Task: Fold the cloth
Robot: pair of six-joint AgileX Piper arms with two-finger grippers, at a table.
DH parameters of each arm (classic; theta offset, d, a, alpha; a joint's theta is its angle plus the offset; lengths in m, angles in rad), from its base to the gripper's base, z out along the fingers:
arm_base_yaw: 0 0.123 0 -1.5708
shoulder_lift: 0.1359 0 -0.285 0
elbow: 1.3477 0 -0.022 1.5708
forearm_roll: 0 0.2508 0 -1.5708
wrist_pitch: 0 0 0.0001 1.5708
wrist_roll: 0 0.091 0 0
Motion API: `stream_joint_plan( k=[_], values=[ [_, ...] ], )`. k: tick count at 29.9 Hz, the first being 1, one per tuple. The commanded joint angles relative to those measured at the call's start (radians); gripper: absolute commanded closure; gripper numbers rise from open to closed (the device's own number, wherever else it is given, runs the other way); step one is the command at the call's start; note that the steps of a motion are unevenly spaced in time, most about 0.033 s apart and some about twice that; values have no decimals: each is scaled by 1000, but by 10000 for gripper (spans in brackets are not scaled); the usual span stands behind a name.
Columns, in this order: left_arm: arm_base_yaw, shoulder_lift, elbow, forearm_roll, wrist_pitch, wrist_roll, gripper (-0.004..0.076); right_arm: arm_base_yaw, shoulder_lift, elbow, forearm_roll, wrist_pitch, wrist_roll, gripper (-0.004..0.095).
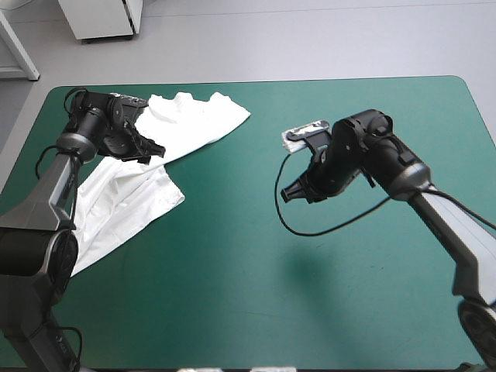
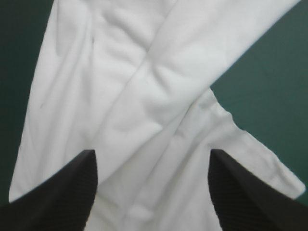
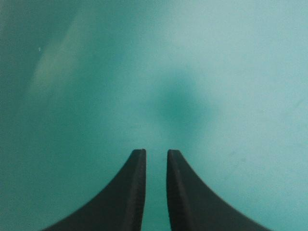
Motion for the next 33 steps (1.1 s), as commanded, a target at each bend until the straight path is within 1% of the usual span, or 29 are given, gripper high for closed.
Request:
stream_joint_plan(
  k=[1,6,11,13,14,15,17,18,19,26,29,33],
  values=[
    [24,11,-56,4,-12,0,240,-4,-146,99,-17,5,17,750],
    [36,75,-68,1,-31,6,240,-4,-242,164,-46,5,40,750],
    [36,140,-68,0,-43,16,240,-4,-260,164,-50,5,51,750],
    [36,163,-68,-12,-43,16,261,-4,-260,164,-50,5,51,750],
    [36,171,-68,-23,-40,16,289,-4,-260,164,-50,5,51,750],
    [36,176,-68,-34,-38,24,347,-4,-260,164,-53,5,51,750],
    [36,181,-68,-41,-36,32,507,-4,-260,164,-62,5,51,750],
    [36,181,-68,-41,-32,46,637,-4,-260,164,-67,5,51,750],
    [36,181,-68,-41,-30,62,724,-4,-260,164,-75,5,51,750],
    [15,181,-68,-161,11,149,733,-4,-260,160,-127,3,51,750],
    [-49,181,-68,-168,19,176,733,-4,-260,141,-146,-5,57,750],
    [-170,178,-68,-170,5,196,733,-4,-260,98,-148,-22,57,750]
  ],
)
